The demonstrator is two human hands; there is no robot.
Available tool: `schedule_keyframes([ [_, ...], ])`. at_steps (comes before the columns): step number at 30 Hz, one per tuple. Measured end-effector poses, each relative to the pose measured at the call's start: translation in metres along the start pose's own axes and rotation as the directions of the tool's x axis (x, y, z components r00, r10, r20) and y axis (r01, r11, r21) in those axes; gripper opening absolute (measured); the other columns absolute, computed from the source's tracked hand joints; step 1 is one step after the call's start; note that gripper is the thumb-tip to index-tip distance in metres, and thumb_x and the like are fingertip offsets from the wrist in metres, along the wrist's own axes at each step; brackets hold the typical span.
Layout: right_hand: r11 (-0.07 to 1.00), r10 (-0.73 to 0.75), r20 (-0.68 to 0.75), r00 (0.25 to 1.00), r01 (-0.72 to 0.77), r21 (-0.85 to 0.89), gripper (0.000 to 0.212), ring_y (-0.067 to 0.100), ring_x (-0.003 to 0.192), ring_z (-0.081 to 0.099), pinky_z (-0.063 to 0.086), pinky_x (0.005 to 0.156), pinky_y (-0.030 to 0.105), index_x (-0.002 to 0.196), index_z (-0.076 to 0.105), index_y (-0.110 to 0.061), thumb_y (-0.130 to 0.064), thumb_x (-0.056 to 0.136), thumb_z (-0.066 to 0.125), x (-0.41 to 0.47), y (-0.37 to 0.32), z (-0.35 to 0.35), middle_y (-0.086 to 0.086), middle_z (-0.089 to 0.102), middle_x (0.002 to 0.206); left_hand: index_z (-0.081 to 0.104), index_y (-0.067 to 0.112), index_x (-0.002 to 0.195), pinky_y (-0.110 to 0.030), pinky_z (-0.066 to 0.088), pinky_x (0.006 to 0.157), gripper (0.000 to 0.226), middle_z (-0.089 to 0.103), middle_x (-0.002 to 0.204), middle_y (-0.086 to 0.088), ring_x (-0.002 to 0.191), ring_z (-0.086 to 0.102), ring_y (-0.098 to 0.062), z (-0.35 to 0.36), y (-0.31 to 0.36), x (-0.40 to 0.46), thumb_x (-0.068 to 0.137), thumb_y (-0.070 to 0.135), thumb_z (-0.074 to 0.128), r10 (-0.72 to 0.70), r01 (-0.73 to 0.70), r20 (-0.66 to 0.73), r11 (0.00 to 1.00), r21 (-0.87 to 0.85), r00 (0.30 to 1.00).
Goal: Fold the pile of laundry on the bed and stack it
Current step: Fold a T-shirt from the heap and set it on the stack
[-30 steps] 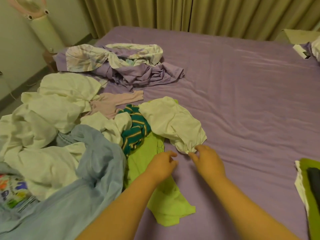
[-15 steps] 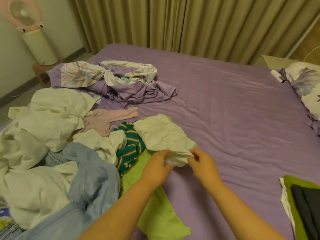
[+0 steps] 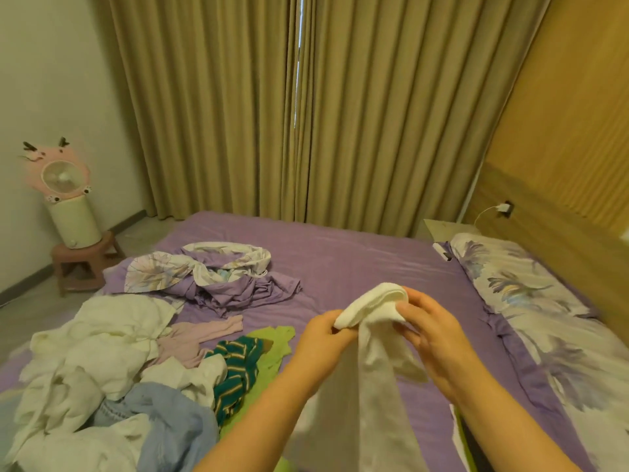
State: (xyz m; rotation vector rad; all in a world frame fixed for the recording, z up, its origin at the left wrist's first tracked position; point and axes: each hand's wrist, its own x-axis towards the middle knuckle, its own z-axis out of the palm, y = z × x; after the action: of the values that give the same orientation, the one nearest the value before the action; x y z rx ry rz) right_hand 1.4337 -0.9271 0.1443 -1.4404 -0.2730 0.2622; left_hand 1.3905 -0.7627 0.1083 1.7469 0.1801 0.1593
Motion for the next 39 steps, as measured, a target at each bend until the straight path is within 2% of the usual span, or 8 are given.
schedule_keyframes([
  [4,0.967,-0.043,0.11,0.993,0.069,-0.247,0.065,-0.006,0.119,0.05,0.045,0.097,0.024,0.128,0.049,-0.046,-0.056,0.068,0.071,-0.073,-0.026,-0.02,-0.027,0.055,0.127,0.066,0.005,0.102,-0.044,0.053,0.075,0.016,0.064,0.087,-0.012,0.081,0.06,-0.022,0.007,0.066,-0.056,0.091,0.007,0.055,-0.067,0.058,-0.018,0.942,-0.33,0.998],
  [8,0.892,-0.085,0.163,0.983,0.148,-0.427,0.084,-0.029,0.109,0.038,0.042,0.078,0.003,0.125,0.028,-0.068,-0.073,0.055,0.073,-0.149,-0.039,-0.04,-0.055,0.036,0.119,0.067,0.006,0.104,-0.035,0.053,0.069,0.018,0.07,0.086,-0.01,0.08,0.065,-0.022,0.025,0.11,-0.113,0.093,0.014,0.056,-0.088,0.057,-0.038,0.86,-0.508,0.995],
  [14,0.893,-0.225,0.056,0.973,0.229,-0.388,0.047,-0.012,0.102,0.055,0.045,0.074,0.004,0.116,0.052,-0.05,-0.034,0.078,0.073,-0.233,-0.057,-0.071,-0.036,0.059,0.108,0.07,0.004,0.099,-0.034,0.055,0.067,0.021,0.071,0.081,-0.011,0.074,0.069,-0.02,0.064,0.136,-0.189,0.094,0.015,0.052,-0.099,0.066,-0.025,0.808,-0.586,0.995],
  [18,0.957,-0.22,-0.015,0.975,0.213,-0.196,0.052,-0.002,0.097,0.06,0.054,0.068,0.021,0.112,0.059,-0.039,-0.043,0.063,0.073,-0.274,-0.056,-0.072,-0.017,0.063,0.11,0.075,0.003,0.091,-0.044,0.057,0.077,0.041,0.071,0.099,-0.017,0.086,0.07,-0.028,0.076,0.141,-0.233,0.095,0.03,0.045,-0.185,0.176,0.099,0.467,-0.867,0.978],
  [21,0.941,-0.27,-0.022,0.963,0.259,-0.217,0.069,-0.007,0.117,0.048,0.049,0.087,0.023,0.13,0.044,-0.044,-0.048,0.067,0.072,-0.286,-0.061,-0.072,-0.021,0.048,0.133,0.072,-0.003,0.098,-0.046,0.051,0.085,0.043,0.066,0.107,-0.019,0.095,0.066,-0.031,0.075,0.142,-0.26,0.085,0.031,0.05,-0.137,0.181,0.145,0.311,-0.933,0.98],
  [27,0.994,-0.102,0.07,0.992,0.1,0.039,0.109,0.008,0.115,0.058,0.043,0.098,0.033,0.146,0.008,-0.045,-0.042,0.062,0.078,-0.279,-0.095,-0.073,-0.026,0.068,0.105,0.074,-0.004,0.094,-0.054,0.055,0.08,0.045,0.069,0.107,-0.021,0.093,0.069,-0.036,0.072,0.156,-0.281,0.082,0.033,0.05,-0.009,0.168,0.173,0.308,-0.937,0.985],
  [35,0.966,-0.19,0.005,0.982,0.186,0.18,0.043,0.021,0.091,0.07,0.055,0.073,0.032,0.104,0.066,-0.015,-0.03,0.065,0.076,-0.275,-0.13,-0.042,0.007,0.073,0.098,0.056,0.005,0.084,-0.032,0.049,0.059,0.033,0.063,0.058,-0.012,0.05,0.063,-0.02,0.026,0.17,-0.292,0.094,0.028,0.034,-0.086,0.013,-0.032,0.472,-0.882,0.996],
  [39,0.96,-0.213,0.004,0.977,0.208,0.186,0.018,0.017,0.078,0.07,0.052,0.065,0.029,0.089,0.067,-0.012,-0.022,0.075,0.071,-0.275,-0.135,-0.023,0.007,0.074,0.088,0.053,0.002,0.115,-0.049,0.046,0.092,0.043,0.066,0.114,-0.019,0.099,0.065,-0.036,-0.001,0.167,-0.306,0.085,0.034,0.047,-0.026,0.131,0.138,0.527,-0.84,0.99],
])
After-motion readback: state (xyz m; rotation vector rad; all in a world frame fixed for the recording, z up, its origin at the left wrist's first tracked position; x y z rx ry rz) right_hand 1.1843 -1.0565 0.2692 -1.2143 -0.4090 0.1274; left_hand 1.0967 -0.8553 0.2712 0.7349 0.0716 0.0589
